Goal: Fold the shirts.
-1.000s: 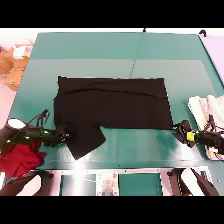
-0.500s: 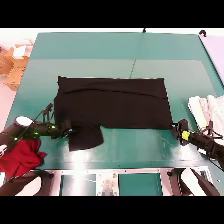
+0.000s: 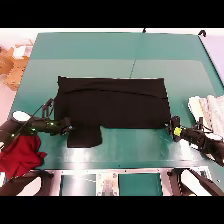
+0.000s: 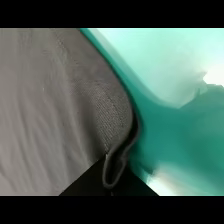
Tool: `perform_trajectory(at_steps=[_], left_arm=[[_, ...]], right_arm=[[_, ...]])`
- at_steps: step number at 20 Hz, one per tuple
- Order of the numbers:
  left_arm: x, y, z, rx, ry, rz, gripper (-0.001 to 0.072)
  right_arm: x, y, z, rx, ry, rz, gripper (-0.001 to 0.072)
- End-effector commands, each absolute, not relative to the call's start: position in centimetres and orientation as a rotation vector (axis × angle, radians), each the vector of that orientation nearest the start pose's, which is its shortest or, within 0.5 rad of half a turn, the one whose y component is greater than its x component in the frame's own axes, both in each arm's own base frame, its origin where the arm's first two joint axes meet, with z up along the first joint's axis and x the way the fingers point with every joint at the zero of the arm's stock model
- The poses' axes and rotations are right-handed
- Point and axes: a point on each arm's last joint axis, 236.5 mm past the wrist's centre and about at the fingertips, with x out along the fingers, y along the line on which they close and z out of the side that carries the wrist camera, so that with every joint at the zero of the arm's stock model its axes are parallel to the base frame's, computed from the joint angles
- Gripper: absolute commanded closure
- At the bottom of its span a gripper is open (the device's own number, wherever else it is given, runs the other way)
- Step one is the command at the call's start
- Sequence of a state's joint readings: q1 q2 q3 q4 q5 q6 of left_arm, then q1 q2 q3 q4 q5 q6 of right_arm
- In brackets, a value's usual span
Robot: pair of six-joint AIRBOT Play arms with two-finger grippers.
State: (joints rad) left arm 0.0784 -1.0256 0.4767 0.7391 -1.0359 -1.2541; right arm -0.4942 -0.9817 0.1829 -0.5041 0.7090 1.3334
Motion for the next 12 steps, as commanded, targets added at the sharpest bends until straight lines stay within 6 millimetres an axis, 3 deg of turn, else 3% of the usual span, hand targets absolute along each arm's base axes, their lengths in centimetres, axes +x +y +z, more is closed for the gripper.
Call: perform_trajectory(at_steps=[1, 6, 9, 10, 12], left_arm=[[22.4, -12.0, -4.2, -0.599, 1.398, -0.358, 0.0683], [18.4, -10.6, 0.2, -0.529, 1.337, -0.292, 0.0683], [15.2, -10.7, 1.0, -0.528, 1.399, -0.285, 0.0683], [14.7, -10.6, 1.3, -0.525, 1.413, -0.279, 0.0683], [15.9, -10.4, 3.0, -0.508, 1.360, -0.284, 0.0683]], right_arm=[[25.3, 1.1, -9.8, 1.145, 1.084, -0.182, 0.0696], [21.6, -3.3, -4.7, 0.859, 1.139, -0.279, 0.0697], [20.1, -4.9, -2.7, 0.765, 1.171, -0.349, 0.0697], [20.2, -5.1, -2.1, 0.753, 1.172, -0.349, 0.0697], [21.3, -4.9, -0.6, 0.766, 1.134, -0.325, 0.0697]])
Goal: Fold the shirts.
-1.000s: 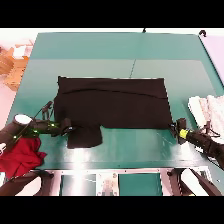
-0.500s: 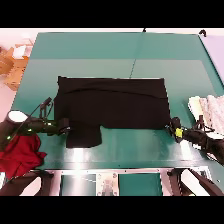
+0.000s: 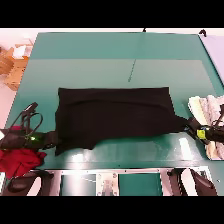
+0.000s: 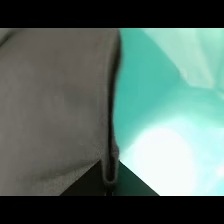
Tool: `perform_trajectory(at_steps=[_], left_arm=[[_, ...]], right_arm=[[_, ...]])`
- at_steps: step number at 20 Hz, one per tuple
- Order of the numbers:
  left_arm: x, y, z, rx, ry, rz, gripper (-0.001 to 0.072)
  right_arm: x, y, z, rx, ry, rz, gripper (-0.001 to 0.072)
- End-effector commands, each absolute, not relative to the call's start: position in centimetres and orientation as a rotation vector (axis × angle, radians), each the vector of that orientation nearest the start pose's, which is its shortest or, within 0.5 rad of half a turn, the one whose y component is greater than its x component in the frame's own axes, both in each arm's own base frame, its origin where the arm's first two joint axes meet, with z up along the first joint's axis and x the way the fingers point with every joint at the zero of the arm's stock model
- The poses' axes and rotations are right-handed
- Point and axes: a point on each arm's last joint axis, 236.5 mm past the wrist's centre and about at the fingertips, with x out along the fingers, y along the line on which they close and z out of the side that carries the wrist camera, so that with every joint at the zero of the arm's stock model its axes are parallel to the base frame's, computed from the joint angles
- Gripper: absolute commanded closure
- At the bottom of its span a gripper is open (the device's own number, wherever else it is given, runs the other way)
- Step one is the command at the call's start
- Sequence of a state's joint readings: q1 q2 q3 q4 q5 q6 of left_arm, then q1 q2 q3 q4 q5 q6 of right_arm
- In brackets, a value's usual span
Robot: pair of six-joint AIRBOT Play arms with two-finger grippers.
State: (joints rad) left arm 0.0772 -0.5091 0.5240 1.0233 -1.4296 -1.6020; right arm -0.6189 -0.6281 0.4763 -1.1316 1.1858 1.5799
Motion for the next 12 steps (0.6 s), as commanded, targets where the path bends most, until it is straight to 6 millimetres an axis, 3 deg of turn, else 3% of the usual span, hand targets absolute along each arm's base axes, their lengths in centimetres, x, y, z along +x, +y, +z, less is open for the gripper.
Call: perform_trajectory(at_steps=[1, 4, 7, 10, 12], left_arm=[[17.2, -10.2, 4.2, -0.494, 1.315, -0.285, 0.0683], [21.4, -10.2, 6.5, -0.463, 1.287, -0.329, 0.0683], [27.0, -10.1, 7.4, -0.438, 1.274, -0.367, 0.0683], [32.9, -10.0, 7.0, -0.431, 1.270, -0.394, 0.0683], [35.9, -10.1, 4.8, -0.443, 1.314, -0.420, 0.0682]], right_arm=[[22.3, -4.6, 0.4, 0.780, 1.109, -0.297, 0.0697], [26.7, -2.9, 2.7, 0.834, 1.043, -0.182, 0.0696], [31.2, -1.8, 3.1, 0.849, 1.030, -0.114, 0.0696], [36.3, -1.2, 2.2, 0.883, 1.036, -0.078, 0.0696], [39.2, -0.6, -0.2, 0.878, 1.094, -0.067, 0.0695]])
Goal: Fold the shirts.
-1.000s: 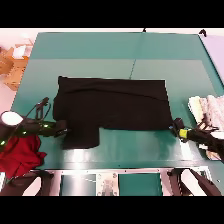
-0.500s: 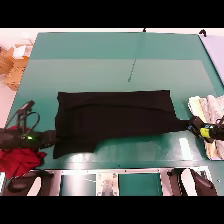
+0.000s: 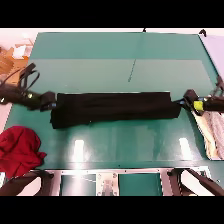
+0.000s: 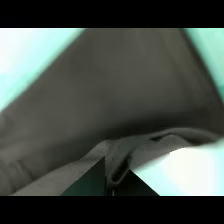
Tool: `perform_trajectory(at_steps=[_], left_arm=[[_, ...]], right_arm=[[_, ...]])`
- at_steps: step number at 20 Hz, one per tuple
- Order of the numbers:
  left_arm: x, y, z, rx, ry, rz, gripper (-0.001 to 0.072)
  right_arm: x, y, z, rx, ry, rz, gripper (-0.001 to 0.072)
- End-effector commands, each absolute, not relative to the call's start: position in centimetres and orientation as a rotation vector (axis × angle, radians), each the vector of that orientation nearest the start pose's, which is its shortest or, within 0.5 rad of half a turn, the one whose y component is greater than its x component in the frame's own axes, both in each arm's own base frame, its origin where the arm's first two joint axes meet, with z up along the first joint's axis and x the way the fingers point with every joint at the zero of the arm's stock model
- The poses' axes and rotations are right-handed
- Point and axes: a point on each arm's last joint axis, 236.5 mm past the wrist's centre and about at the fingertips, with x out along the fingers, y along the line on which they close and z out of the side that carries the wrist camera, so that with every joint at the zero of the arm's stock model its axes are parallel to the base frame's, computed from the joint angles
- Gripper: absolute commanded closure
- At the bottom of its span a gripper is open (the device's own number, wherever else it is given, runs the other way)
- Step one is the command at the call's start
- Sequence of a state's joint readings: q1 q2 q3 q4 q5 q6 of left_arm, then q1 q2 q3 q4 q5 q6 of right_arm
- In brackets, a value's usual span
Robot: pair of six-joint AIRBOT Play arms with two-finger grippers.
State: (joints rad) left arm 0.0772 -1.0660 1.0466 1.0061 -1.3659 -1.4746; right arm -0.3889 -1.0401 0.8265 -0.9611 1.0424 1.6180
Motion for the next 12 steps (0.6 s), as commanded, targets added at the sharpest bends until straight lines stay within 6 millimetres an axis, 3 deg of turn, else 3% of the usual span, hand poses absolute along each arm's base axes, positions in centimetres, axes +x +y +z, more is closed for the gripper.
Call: perform_trajectory(at_steps=[1, 4, 5, 6, 7, 10, 12], left_arm=[[37.6, -10.1, 3.6, -0.448, 1.315, -0.424, 0.0682], [42.5, -9.3, -0.6, -0.461, 1.303, -0.384, 0.0681], [43.8, -9.1, -1.7, -0.461, 1.291, -0.371, 0.0574], [45.5, -8.7, -2.5, -0.475, 1.259, -0.345, 0.0131], [47.2, -8.4, -2.5, -0.495, 1.214, -0.321, -0.0011], [49.6, -6.3, 0.1, -0.496, 1.128, -0.297, -0.0004], [49.4, -4.6, 2.0, -0.505, 1.137, -0.308, -0.0004]], right_arm=[[40.5, -0.6, -1.6, 0.880, 1.111, -0.073, 0.0695], [43.6, -1.1, -6.0, 0.905, 1.176, -0.098, 0.0694], [44.5, -1.4, -7.3, 0.911, 1.193, -0.106, 0.0651], [45.5, -1.9, -7.9, 0.915, 1.194, -0.110, 0.0456], [46.7, -2.8, -7.8, 0.920, 1.186, -0.109, 0.0251], [48.4, -6.7, -4.1, 0.876, 1.134, -0.059, 0.0220], [47.2, -9.8, -2.4, 0.834, 1.138, -0.016, 0.0219]])
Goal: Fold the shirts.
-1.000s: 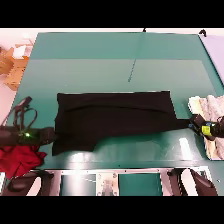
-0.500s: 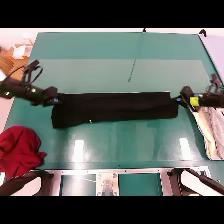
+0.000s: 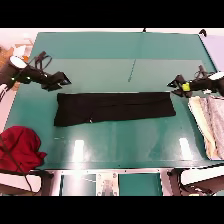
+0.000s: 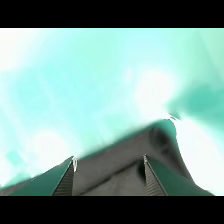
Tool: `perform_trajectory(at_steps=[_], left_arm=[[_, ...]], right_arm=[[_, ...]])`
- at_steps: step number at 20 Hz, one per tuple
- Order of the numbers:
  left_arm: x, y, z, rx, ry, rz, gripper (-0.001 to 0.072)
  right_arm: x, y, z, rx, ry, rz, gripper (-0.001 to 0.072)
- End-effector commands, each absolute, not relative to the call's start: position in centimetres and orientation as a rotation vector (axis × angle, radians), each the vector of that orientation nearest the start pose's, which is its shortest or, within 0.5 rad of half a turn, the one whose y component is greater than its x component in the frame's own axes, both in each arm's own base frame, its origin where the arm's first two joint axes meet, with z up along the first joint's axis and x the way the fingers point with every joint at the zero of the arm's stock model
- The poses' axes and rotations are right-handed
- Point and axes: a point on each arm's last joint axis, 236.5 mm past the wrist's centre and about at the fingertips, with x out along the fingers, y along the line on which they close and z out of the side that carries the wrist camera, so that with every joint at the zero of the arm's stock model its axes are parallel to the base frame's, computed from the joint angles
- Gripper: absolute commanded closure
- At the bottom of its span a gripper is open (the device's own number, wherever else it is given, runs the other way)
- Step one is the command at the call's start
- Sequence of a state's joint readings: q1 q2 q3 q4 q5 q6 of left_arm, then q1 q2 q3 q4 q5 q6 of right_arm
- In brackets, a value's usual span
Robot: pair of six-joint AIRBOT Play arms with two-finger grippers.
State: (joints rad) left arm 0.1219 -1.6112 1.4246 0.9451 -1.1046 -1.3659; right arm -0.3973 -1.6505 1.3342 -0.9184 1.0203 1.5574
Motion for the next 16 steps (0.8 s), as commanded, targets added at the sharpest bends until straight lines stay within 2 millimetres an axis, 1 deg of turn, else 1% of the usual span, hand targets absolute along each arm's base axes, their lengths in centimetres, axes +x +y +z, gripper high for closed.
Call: perform_trajectory(at_steps=[1, 2, 3, 4, 6, 8, 11, 13, 14, 15, 16], left_arm=[[49.2, -4.1, 2.6, -0.516, 1.146, -0.307, -0.0004], [49.0, -3.8, 2.9, -0.532, 1.154, -0.300, -0.0004], [48.9, -3.6, 3.0, -0.538, 1.161, -0.301, -0.0004], [48.7, -3.7, 2.9, -0.538, 1.168, -0.305, -0.0004], [48.7, -4.0, 3.1, -0.547, 1.167, -0.313, -0.0004], [48.9, -4.8, 3.7, -0.585, 1.152, -0.338, -0.0003], [49.1, -5.9, 4.6, -0.639, 1.135, -0.380, -0.0003], [48.7, -6.2, 4.7, -0.646, 1.149, -0.394, -0.0002], [48.5, -6.4, 4.7, -0.648, 1.158, -0.401, 0.0024], [48.3, -6.6, 4.7, -0.650, 1.167, -0.410, 0.0265], [48.1, -6.9, 4.8, -0.642, 1.169, -0.427, 0.0515]], right_arm=[[45.9, -10.9, -2.4, 0.825, 1.162, 0.004, 0.0219], [44.5, -11.4, -3.1, 0.812, 1.201, 0.038, 0.0218], [43.1, -11.2, -4.0, 0.798, 1.246, 0.084, 0.0218], [41.7, -10.7, -5.1, 0.791, 1.297, 0.138, 0.0218], [40.1, -9.3, -7.1, 0.776, 1.367, 0.221, 0.0218], [39.9, -8.0, -8.9, 0.774, 1.403, 0.263, 0.0218], [40.6, -5.7, -10.8, 0.781, 1.433, 0.299, 0.0218], [40.7, -3.7, -11.8, 0.759, 1.462, 0.348, 0.0220], [40.7, -2.9, -11.9, 0.743, 1.471, 0.367, 0.0223], [40.9, -2.4, -12.0, 0.733, 1.474, 0.376, 0.0312], [41.1, -2.0, -11.8, 0.708, 1.468, 0.397, 0.0596]])
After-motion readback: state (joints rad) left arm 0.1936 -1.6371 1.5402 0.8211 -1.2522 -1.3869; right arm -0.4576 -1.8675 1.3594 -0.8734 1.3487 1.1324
